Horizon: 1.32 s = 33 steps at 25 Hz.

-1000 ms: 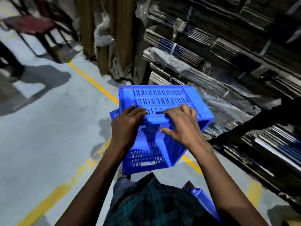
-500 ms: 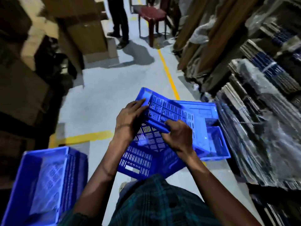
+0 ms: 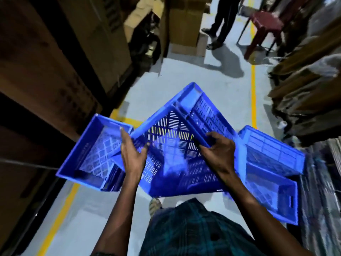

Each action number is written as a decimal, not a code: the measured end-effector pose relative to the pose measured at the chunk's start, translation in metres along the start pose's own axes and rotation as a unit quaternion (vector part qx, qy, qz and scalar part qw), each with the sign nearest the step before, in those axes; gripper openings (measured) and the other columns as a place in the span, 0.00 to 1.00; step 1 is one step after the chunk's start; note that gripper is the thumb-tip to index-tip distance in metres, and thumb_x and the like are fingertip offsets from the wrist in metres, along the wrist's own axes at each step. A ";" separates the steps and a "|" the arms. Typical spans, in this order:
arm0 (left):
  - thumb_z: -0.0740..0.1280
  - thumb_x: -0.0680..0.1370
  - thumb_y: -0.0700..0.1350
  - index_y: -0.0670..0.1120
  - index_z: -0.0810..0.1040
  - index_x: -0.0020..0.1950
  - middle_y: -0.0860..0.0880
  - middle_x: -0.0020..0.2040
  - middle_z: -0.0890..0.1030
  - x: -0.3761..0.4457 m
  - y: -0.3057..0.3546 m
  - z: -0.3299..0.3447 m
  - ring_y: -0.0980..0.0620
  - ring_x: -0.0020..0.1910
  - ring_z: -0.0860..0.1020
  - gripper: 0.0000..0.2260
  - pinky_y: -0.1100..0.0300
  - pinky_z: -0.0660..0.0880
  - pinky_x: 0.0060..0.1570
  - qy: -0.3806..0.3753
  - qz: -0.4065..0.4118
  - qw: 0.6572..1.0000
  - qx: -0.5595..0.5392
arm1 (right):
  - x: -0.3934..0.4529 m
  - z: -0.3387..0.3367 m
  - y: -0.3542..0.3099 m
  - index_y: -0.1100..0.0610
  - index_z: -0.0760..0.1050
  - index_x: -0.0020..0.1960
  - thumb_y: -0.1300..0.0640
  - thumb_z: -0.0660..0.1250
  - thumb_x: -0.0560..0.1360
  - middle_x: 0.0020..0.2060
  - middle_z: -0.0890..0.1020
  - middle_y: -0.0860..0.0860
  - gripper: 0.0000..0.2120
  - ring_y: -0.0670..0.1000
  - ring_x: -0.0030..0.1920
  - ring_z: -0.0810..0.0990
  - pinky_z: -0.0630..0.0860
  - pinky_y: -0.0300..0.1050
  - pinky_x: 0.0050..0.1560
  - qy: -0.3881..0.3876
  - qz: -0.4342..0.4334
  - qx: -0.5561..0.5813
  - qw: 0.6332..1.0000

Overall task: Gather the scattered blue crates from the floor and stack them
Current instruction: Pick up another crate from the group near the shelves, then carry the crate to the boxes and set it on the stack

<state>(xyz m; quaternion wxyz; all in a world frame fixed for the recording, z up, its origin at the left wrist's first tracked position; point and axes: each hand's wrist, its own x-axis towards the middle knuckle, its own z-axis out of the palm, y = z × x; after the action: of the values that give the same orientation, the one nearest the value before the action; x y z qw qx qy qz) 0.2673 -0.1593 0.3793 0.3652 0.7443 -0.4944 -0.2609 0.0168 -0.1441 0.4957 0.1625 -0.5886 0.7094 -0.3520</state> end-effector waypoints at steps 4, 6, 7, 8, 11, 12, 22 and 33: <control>0.74 0.73 0.51 0.41 0.45 0.80 0.37 0.80 0.51 0.014 -0.066 -0.036 0.36 0.78 0.55 0.48 0.42 0.59 0.73 0.055 -0.120 0.991 0.026 | -0.008 0.025 -0.038 0.52 0.81 0.40 0.48 0.78 0.66 0.27 0.80 0.44 0.09 0.34 0.29 0.74 0.69 0.32 0.31 -0.026 -0.033 0.079 0.996; 0.74 0.73 0.51 0.42 0.42 0.80 0.33 0.79 0.49 0.021 -0.085 -0.054 0.33 0.77 0.55 0.49 0.39 0.59 0.71 0.076 -0.175 0.981 0.016 | -0.005 0.034 -0.054 0.53 0.79 0.37 0.44 0.76 0.67 0.27 0.79 0.47 0.12 0.37 0.29 0.73 0.71 0.39 0.32 -0.032 -0.047 0.100 0.993; 0.74 0.73 0.51 0.42 0.42 0.80 0.32 0.79 0.48 0.023 -0.093 -0.065 0.32 0.77 0.54 0.50 0.38 0.59 0.70 0.090 -0.201 0.975 0.010 | -0.001 0.038 -0.060 0.54 0.78 0.35 0.43 0.75 0.67 0.26 0.77 0.49 0.15 0.39 0.28 0.71 0.70 0.42 0.32 -0.035 -0.055 0.108 0.992; 0.74 0.73 0.51 0.42 0.42 0.80 0.32 0.79 0.47 0.025 -0.103 -0.076 0.32 0.77 0.53 0.50 0.37 0.58 0.71 0.106 -0.225 0.969 0.008 | 0.003 0.042 -0.067 0.55 0.77 0.34 0.43 0.75 0.68 0.26 0.76 0.51 0.16 0.41 0.28 0.69 0.68 0.43 0.31 -0.040 -0.063 0.120 0.990; 0.75 0.72 0.52 0.41 0.43 0.80 0.32 0.79 0.47 0.028 -0.126 -0.107 0.31 0.77 0.52 0.50 0.38 0.58 0.71 0.159 -0.284 0.946 0.003 | 0.013 0.053 -0.082 0.57 0.77 0.33 0.48 0.76 0.69 0.25 0.73 0.53 0.14 0.44 0.26 0.67 0.65 0.44 0.30 -0.063 -0.068 0.158 0.983; 0.75 0.72 0.52 0.40 0.43 0.80 0.31 0.79 0.47 0.029 -0.132 -0.118 0.31 0.77 0.52 0.51 0.38 0.59 0.71 0.181 -0.298 0.937 -0.005 | 0.016 0.057 -0.085 0.57 0.76 0.33 0.49 0.76 0.69 0.24 0.72 0.54 0.15 0.47 0.26 0.68 0.66 0.47 0.30 -0.077 -0.070 0.180 0.978; 0.76 0.72 0.46 0.42 0.67 0.70 0.36 0.60 0.79 0.009 -0.154 -0.140 0.34 0.59 0.78 0.31 0.43 0.74 0.57 0.296 -0.370 0.876 -0.086 | 0.080 0.085 -0.091 0.65 0.79 0.42 0.64 0.76 0.69 0.31 0.82 0.53 0.08 0.43 0.28 0.74 0.71 0.35 0.31 -0.235 -0.061 0.357 0.902; 0.63 0.79 0.46 0.42 0.77 0.57 0.37 0.53 0.81 -0.005 -0.106 -0.095 0.38 0.51 0.80 0.10 0.51 0.72 0.47 0.479 -0.362 0.776 -0.190 | 0.212 0.133 -0.080 0.53 0.79 0.35 0.63 0.75 0.68 0.24 0.79 0.44 0.08 0.39 0.23 0.71 0.70 0.39 0.33 -0.288 -0.052 0.351 0.889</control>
<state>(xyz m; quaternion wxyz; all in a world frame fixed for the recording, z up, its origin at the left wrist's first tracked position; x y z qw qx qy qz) 0.3949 -0.1013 0.3510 0.5674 0.8128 0.1106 -0.0720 0.1059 -0.3914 0.4970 0.5371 -0.6047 0.4301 -0.4012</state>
